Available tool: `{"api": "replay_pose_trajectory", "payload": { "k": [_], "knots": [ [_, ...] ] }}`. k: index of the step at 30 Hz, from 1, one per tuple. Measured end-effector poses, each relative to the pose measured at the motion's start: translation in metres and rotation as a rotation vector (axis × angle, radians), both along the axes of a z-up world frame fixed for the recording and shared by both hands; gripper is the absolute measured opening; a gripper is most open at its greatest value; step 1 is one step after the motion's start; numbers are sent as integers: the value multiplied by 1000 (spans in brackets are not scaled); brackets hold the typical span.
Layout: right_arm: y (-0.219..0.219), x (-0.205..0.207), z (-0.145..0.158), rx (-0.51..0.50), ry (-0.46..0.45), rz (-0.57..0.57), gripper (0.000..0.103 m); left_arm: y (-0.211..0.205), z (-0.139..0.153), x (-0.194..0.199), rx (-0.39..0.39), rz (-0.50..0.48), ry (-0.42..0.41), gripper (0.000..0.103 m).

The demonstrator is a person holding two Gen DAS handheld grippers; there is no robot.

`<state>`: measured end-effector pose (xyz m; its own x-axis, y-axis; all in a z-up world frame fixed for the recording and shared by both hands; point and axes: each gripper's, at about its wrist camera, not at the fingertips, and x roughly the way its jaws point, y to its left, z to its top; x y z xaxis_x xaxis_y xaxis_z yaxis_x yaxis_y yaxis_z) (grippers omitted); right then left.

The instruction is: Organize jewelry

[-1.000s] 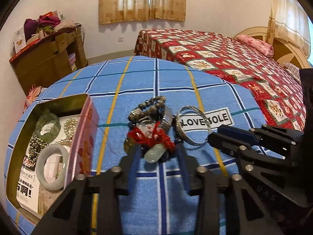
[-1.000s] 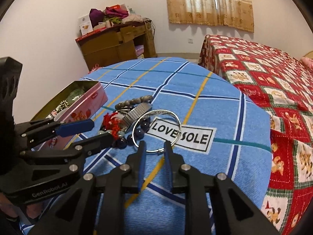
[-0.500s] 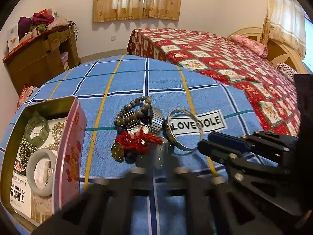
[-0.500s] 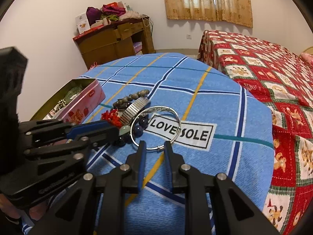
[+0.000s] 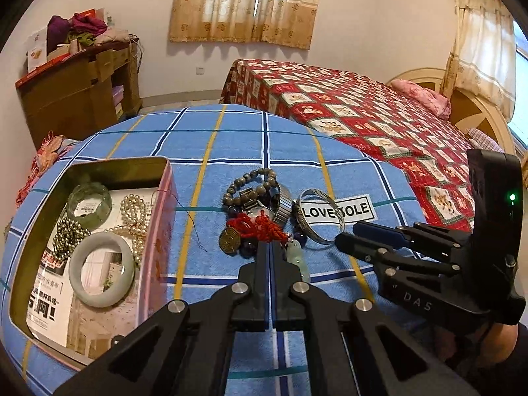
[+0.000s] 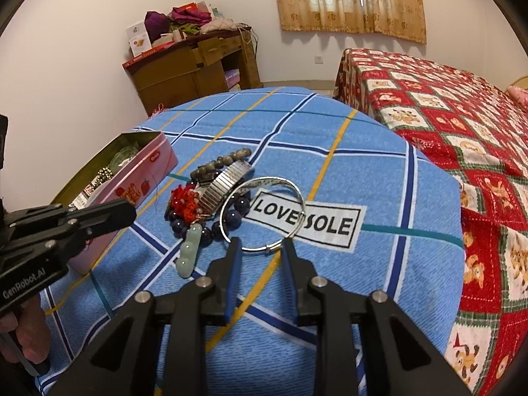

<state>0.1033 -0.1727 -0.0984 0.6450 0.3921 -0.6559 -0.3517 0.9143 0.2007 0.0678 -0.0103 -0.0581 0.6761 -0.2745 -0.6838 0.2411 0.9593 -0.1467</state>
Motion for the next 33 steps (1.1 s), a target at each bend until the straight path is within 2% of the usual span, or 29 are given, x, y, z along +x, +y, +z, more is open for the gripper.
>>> {"api": "replay_pose_trajectory", "payload": {
  "k": [5, 11, 15, 19, 21, 22, 23, 24, 25, 29, 33],
  "knots": [
    [-11, -4, 2, 34, -17, -43, 47, -15, -11, 6, 8, -25, 62, 1],
    [-11, -8, 1, -107, -49, -85, 48, -34, -22, 9, 42, -50, 98, 2],
    [-19, -13, 2, -120, -63, -92, 56, -41, -23, 6, 62, -60, 99, 3],
    [-19, -12, -1, -120, -67, -90, 56, -41, -23, 6, 67, -55, 98, 5],
    [-17, -12, -1, -122, -68, -86, 57, -37, -23, 5, 66, -46, 100, 12],
    [-17, -12, -2, -122, -66, -84, 57, -35, -23, 5, 66, -38, 104, 25],
    [-17, -12, -3, -123, -68, -84, 58, -35, -23, 5, 69, -29, 103, 34],
    [-16, -12, -3, -125, -70, -85, 59, -34, -22, 5, 71, -19, 94, 51],
    [-15, -12, -3, -130, -73, -84, 59, -33, -21, 4, 68, -14, 82, 61],
    [-18, -12, -4, -118, -78, -93, 60, -34, -18, 5, 50, -28, 67, 61],
    [-23, -11, -4, -96, -76, -117, 59, -36, -24, 15, 76, -13, 96, 61]
  ]
}}
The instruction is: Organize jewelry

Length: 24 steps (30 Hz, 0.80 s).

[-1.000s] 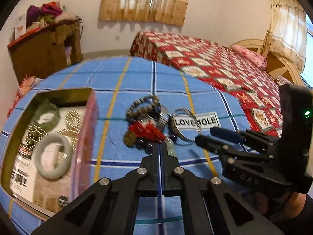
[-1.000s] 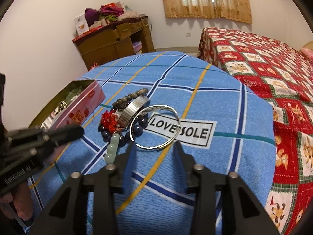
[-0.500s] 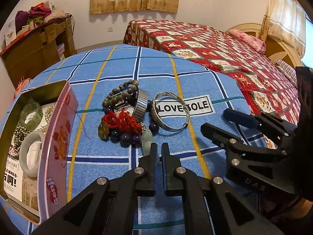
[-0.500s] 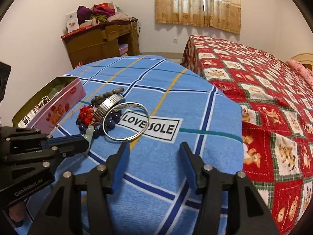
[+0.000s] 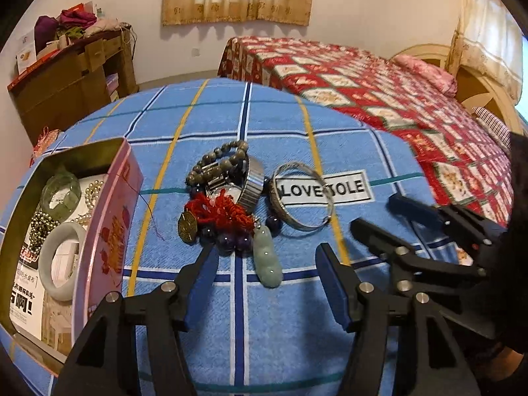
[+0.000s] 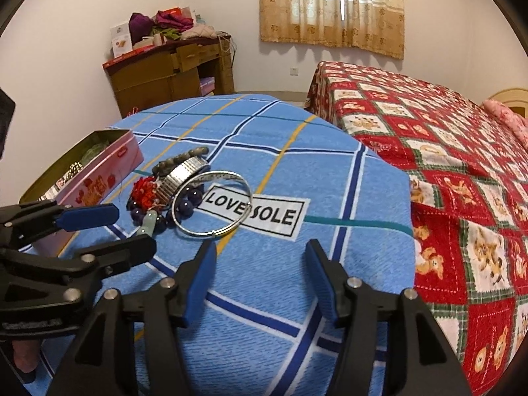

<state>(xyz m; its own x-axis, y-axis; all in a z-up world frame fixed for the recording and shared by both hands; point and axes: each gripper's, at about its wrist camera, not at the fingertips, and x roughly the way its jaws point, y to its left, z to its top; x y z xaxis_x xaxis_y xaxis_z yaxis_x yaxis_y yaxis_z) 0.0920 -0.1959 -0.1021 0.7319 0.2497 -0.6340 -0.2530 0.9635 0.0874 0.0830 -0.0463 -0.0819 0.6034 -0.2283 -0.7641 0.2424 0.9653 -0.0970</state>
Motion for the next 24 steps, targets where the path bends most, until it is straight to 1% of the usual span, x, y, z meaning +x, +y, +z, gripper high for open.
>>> {"api": "replay_pose_trajectory", "payload": {
  "k": [1, 2, 3, 4, 5, 6, 8, 11, 15, 16, 19, 21, 24],
  "knots": [
    [-1, 0, 1, 7, 1, -4, 59, -1, -1, 1, 4, 2, 6, 58],
    [-2, 0, 1, 13, 1, -4, 59, -3, -4, 2, 18, 3, 15, 51],
    [-2, 0, 1, 13, -1, -3, 59, -6, -6, 3, 24, -4, 24, 47],
    [-1, 0, 1, 9, -1, -4, 59, -8, -7, 3, 24, -13, 32, 39],
    [0, 0, 1, 5, -2, -5, 59, -11, -8, 2, 33, -20, 35, 36],
    [0, 0, 1, 3, -3, -5, 59, -14, -9, 1, 44, -31, 36, 30],
    [-1, -1, 1, 8, -3, -1, 59, -15, -9, 2, 45, -38, 35, 16],
    [-2, -1, 3, 15, -4, 3, 59, -9, -6, 0, 17, -37, 29, 15],
    [-2, -2, 7, 28, -4, 10, 59, 5, 15, -18, -21, -44, -41, 13],
    [-1, -3, 8, 33, -5, 15, 59, 9, 21, -23, -21, -37, -61, 8],
    [7, -4, 11, 34, -4, 49, 59, 25, 38, -31, -48, -18, -106, 8],
    [17, -5, 12, 23, -7, 86, 59, 34, 46, -31, -76, -10, -117, 8],
    [30, -3, 13, 3, -3, 135, 56, 42, 51, -31, -92, 1, -128, 8]
  ]
}}
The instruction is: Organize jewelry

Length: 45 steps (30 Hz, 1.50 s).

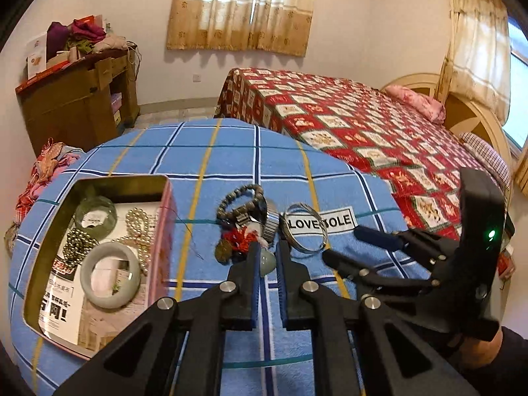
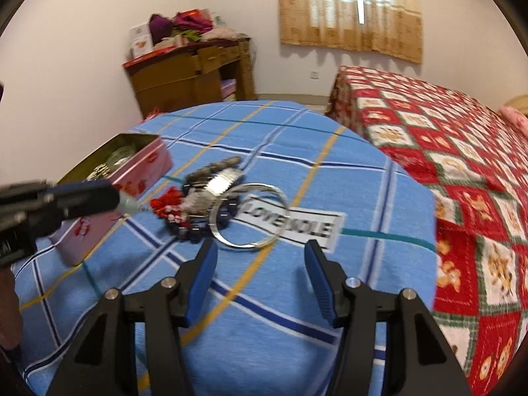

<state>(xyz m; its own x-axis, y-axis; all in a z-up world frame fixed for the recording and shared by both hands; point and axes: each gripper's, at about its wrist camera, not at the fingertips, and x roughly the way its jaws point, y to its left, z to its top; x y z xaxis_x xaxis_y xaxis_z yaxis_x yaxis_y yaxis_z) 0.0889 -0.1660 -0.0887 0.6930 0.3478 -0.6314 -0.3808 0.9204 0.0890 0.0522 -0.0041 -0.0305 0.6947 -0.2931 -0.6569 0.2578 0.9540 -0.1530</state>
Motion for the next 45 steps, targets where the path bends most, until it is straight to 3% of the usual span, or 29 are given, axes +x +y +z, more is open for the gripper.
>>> {"api": "replay_pose_trajectory", "payload": {
  "k": [4, 7, 9, 11, 15, 27, 31, 34, 35, 36, 38, 45],
  "knots": [
    [19, 8, -2, -64, 19, 56, 52, 8, 3, 0, -41, 11, 3, 8],
    [26, 15, -6, -108, 50, 75, 41, 11, 12, -3, -51, 13, -18, 8],
    [28, 16, -8, -134, 51, 81, 23, 14, 21, -5, -63, 13, -39, 8],
    [27, 15, -8, -130, 49, 93, 12, 16, 29, -8, -71, 14, -57, 8],
    [25, 8, -4, -119, 19, 101, 6, 19, 40, -13, -80, 15, -82, 8],
    [5, -8, 36, -26, -96, 67, 5, 25, 69, -21, -89, 16, -150, 8],
    [4, -8, 44, -3, -100, 79, 4, 27, 73, -22, -88, 19, -158, 8],
    [9, -3, 38, -40, -76, 93, 5, 28, 71, -21, -87, 23, -157, 8],
    [11, -1, 34, -57, -69, 92, 9, 28, 69, -20, -89, 25, -154, 8],
    [13, 3, 31, -65, -54, 95, 21, 28, 66, -19, -89, 26, -149, 8],
    [18, 9, 22, -76, -22, 107, 30, 29, 60, -15, -91, 30, -133, 8],
    [33, 30, 4, -114, 41, 116, 29, 30, 47, -4, -87, 34, -101, 8]
  ]
}}
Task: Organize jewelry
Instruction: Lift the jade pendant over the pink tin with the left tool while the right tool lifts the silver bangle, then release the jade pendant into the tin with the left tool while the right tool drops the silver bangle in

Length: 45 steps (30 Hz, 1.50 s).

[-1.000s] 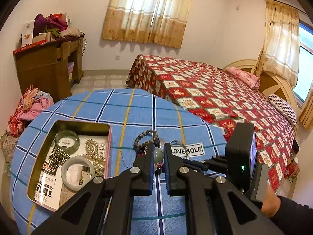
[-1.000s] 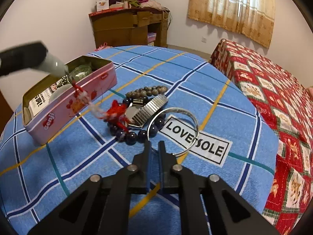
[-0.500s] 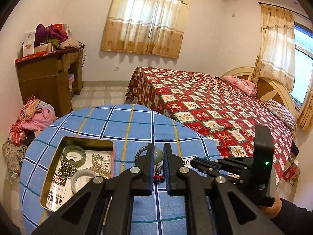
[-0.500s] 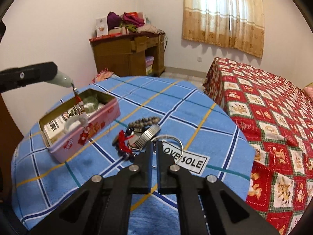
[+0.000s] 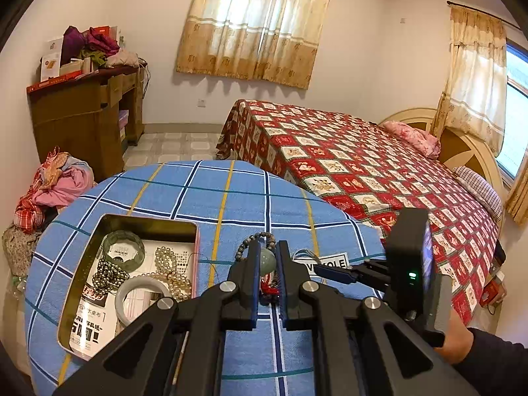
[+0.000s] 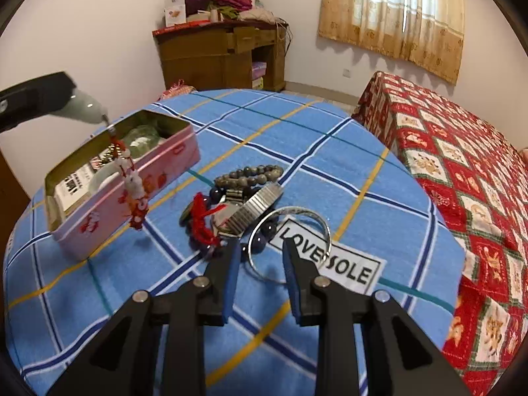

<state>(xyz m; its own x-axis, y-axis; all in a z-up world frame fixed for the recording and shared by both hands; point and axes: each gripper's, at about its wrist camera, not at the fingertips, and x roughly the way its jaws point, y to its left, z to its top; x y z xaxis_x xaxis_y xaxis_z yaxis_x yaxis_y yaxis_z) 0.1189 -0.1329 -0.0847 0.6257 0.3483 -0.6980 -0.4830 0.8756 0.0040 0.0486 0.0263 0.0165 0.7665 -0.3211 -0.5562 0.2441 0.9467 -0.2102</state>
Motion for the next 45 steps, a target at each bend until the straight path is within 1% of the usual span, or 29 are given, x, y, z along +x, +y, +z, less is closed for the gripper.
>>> {"api": "replay_pose_trajectory", "payload": {
  "k": [1, 3, 6, 12, 14, 16, 17, 19, 20, 22, 23, 25, 28, 29, 30, 31, 32, 34, 37, 45],
  "knots": [
    [3, 3, -3, -8, 15, 3, 28, 0, -1, 1, 2, -1, 3, 8],
    [5, 5, -7, -10, 35, 14, 12, 0, -2, 1, 5, -3, 6, 8],
    [5, -3, -3, -15, 5, 20, 4, 2, -3, 1, 2, 0, 10, 8],
    [-2, -22, 16, 16, -43, 26, 2, 5, 4, -3, -2, 3, -7, 8],
    [-1, -20, 18, 17, -34, 34, 2, 4, 5, -2, -1, 0, -11, 8],
    [3, -15, 14, -3, -15, 37, 2, 4, 5, -1, -1, -2, -12, 8],
    [7, -11, 12, -27, -12, 28, 4, 3, 4, 0, -1, -5, -9, 8],
    [9, -2, 8, -36, 11, 11, 33, 3, 2, 1, 0, -6, -4, 8],
    [9, 1, 8, -34, 11, 3, 52, 4, 0, 2, -2, -5, 0, 8],
    [13, 6, 8, -57, 0, -8, 46, 5, -1, 4, -6, -4, 6, 8],
    [14, 8, 7, -59, 5, -8, 40, 6, -2, 5, -7, -3, 9, 8],
    [18, 13, 5, -68, 22, -7, 35, 7, -4, 6, -12, 0, 12, 8],
    [23, 21, -6, -112, 61, -18, 17, 10, -4, 6, -17, 5, 11, 8],
    [23, 21, -7, -109, 61, -20, 17, 10, -3, 6, -17, 6, 10, 8],
    [22, 19, -7, -107, 58, -16, 13, 10, -3, 5, -17, 6, 8, 8],
    [21, 17, -6, -104, 52, -12, 12, 11, -2, 5, -17, 6, 7, 8],
    [20, 13, -5, -97, 42, -9, 9, 11, -2, 4, -18, 6, 5, 8],
    [16, 3, 1, -74, 13, 1, 7, 12, -1, 3, -22, 7, 0, 8],
    [11, -10, 12, -56, -26, 2, 7, 14, 2, 2, -25, 10, -7, 8],
    [10, -25, 41, -7, -84, 28, 7, 16, 11, 1, -19, 10, -30, 8]
  ]
}}
